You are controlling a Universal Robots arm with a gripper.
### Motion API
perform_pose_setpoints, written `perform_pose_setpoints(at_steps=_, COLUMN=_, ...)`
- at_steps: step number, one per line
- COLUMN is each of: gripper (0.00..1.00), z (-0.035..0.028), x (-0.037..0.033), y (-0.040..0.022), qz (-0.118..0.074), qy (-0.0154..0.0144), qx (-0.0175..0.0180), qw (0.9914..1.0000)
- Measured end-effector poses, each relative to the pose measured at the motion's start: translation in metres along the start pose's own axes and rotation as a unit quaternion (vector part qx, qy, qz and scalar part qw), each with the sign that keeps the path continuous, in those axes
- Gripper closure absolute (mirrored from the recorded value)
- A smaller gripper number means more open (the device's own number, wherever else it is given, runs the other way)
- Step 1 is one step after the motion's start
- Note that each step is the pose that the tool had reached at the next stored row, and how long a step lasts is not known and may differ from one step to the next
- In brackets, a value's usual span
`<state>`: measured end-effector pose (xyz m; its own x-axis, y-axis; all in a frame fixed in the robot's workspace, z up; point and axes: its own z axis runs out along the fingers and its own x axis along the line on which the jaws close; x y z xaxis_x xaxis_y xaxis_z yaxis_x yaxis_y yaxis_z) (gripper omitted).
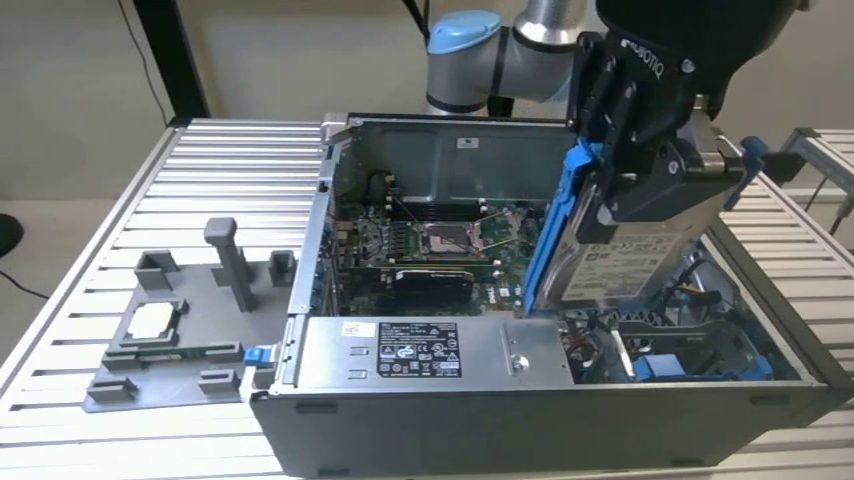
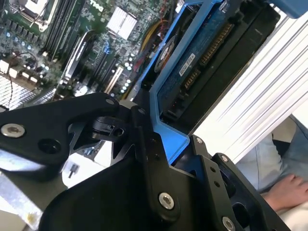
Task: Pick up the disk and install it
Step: 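Pick up the disk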
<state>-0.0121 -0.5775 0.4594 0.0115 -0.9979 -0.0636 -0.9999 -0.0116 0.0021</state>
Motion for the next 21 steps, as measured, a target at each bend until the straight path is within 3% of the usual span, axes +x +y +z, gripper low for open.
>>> perform_pose_setpoints(at_steps=7, gripper=1.00, z=0.0012, x=0.0083, y=-0.0143, qz=0.000, qy=-0.0002, qx=0.0000, qw=1.00000)
perform_pose_setpoints(at_steps=21, gripper=1.00, z=0.0039, x=0.0228, y=-0.0547, qz=0.000, qy=-0.0003, qx=0.0000, qw=1.00000)
